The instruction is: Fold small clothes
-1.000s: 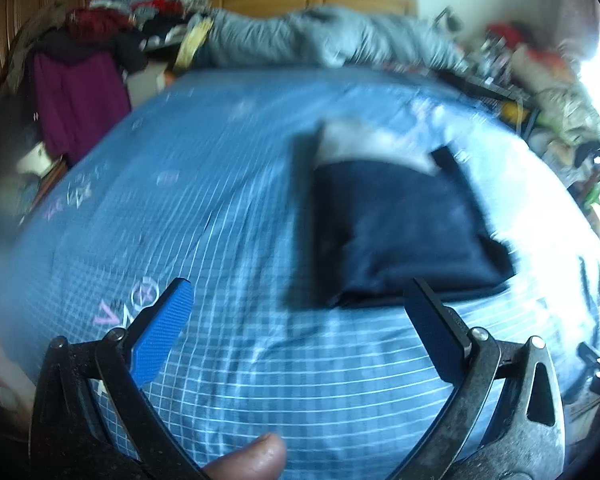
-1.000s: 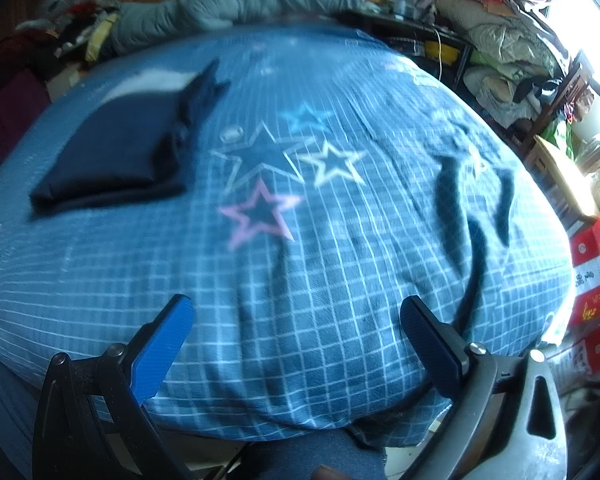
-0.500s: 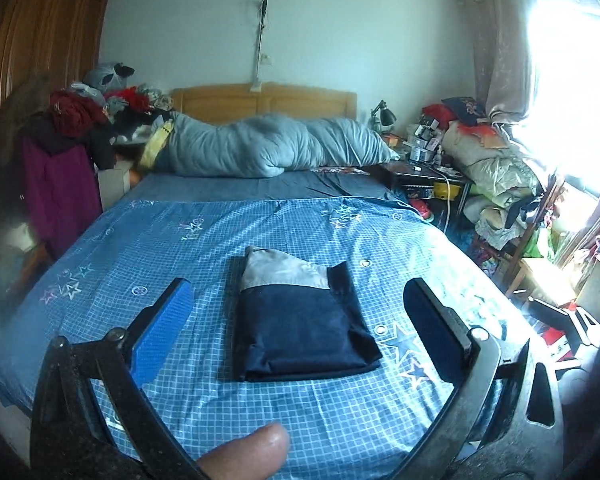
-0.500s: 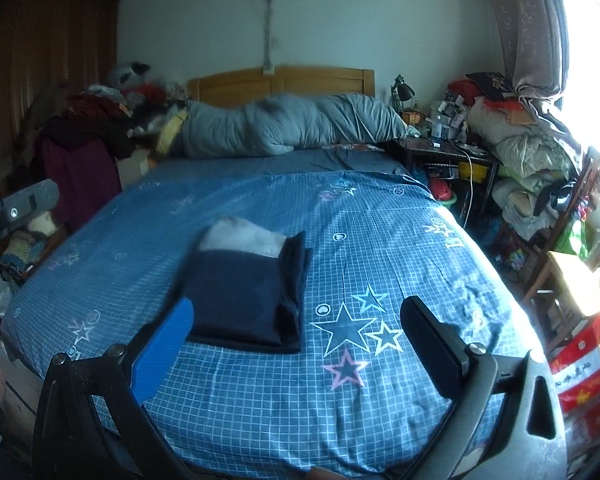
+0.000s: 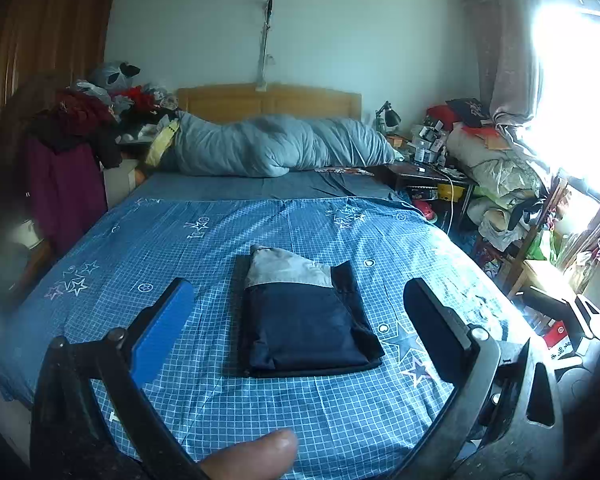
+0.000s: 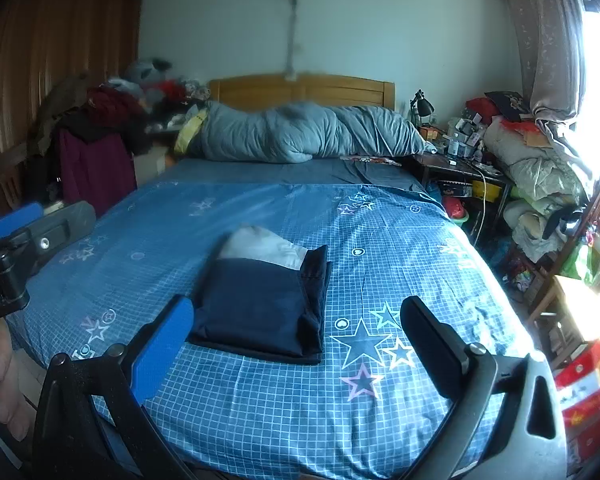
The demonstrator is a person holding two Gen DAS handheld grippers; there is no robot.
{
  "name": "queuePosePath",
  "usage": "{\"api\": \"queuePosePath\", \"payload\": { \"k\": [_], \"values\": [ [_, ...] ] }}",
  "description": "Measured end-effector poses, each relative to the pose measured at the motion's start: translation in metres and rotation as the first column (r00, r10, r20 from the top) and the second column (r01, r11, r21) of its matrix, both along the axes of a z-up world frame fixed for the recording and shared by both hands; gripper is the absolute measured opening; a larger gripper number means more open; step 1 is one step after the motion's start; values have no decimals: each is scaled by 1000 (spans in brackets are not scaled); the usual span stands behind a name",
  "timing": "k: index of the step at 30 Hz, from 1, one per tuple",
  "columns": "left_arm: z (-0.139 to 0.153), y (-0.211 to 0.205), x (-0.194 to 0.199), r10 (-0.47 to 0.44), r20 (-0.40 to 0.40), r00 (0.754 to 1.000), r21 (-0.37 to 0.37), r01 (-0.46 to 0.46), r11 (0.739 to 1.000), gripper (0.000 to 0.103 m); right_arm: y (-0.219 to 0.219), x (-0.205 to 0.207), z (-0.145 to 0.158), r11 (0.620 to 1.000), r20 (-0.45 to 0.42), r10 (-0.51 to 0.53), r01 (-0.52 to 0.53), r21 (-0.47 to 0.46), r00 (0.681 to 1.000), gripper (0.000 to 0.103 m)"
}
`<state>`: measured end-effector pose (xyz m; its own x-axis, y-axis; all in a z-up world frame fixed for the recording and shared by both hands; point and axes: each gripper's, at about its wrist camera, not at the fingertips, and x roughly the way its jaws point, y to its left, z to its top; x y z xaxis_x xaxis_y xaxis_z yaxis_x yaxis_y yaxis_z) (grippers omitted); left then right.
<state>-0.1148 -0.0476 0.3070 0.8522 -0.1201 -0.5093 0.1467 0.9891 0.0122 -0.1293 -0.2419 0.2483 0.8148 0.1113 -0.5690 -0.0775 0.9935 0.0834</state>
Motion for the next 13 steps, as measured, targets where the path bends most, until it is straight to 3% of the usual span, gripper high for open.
{"api": "queuePosePath", "payload": {
  "k": [13],
  "values": [
    [-3,4,-1,28,-29,999,-7,-28,1000,103,11,2,3,1000,-12,3,-3,2,1000,103]
  ]
}}
